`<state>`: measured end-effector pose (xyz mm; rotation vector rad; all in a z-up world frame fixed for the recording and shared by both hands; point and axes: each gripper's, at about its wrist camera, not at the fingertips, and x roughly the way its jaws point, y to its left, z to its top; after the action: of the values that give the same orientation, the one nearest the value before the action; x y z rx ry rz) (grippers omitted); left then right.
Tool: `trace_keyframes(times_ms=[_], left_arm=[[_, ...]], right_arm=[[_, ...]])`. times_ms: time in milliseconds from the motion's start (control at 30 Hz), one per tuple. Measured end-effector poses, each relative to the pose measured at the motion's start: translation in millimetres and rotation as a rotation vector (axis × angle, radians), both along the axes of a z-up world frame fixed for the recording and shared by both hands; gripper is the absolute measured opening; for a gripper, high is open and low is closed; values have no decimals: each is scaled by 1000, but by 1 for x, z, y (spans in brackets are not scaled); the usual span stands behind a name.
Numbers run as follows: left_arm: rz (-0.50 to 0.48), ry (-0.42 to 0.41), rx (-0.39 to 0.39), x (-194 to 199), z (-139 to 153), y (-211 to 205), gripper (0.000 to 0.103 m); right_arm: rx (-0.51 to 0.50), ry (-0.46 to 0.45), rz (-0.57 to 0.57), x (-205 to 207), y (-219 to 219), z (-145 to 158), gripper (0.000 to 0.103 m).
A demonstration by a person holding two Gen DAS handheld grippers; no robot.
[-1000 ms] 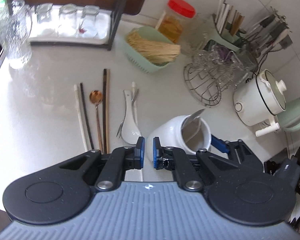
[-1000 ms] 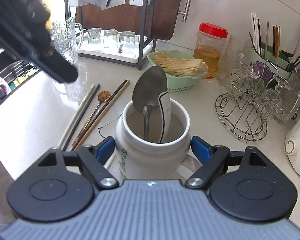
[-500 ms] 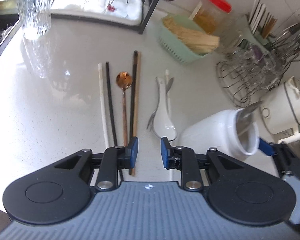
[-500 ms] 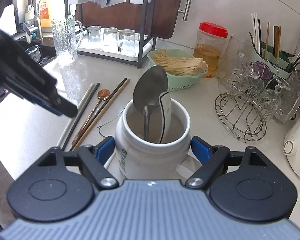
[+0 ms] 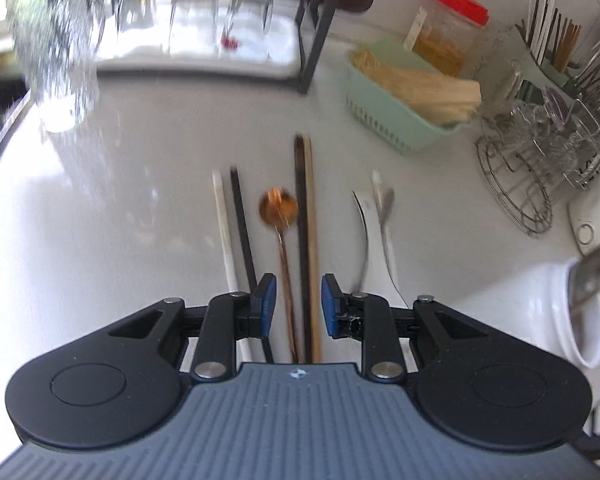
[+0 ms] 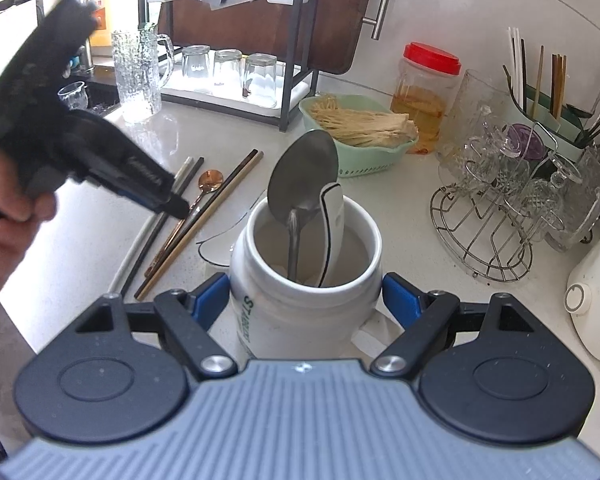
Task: Organize utensils
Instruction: 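Withdraw the left tool and move it over the copper spoon, then lower the left tool onto the copper spoon and close on it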
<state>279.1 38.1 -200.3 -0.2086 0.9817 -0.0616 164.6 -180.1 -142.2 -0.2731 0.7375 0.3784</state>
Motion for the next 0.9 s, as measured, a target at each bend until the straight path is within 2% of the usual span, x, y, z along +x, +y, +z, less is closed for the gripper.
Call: trace_keyframes(times_ms=[200,433,567,800,900], left_arm=[[-29,-7,112,28,-7,4,28],[-135,4,198,40,-17,-4,28],[-191,-26,268,43,-20,-13,28],[-286,-44,346,52,-24,-25,28],[-306,-52,377,54,-24,-29,33]], right_arm=[[14,-19,-11,-3,0,-1,86],[29,-47,9,-4,-4,-3,86],[36,-57,12,-3,-4,-3,86],[33,-57,22,-1,-5,-3,86],[39,-60,22,-2,-6,-3,86]])
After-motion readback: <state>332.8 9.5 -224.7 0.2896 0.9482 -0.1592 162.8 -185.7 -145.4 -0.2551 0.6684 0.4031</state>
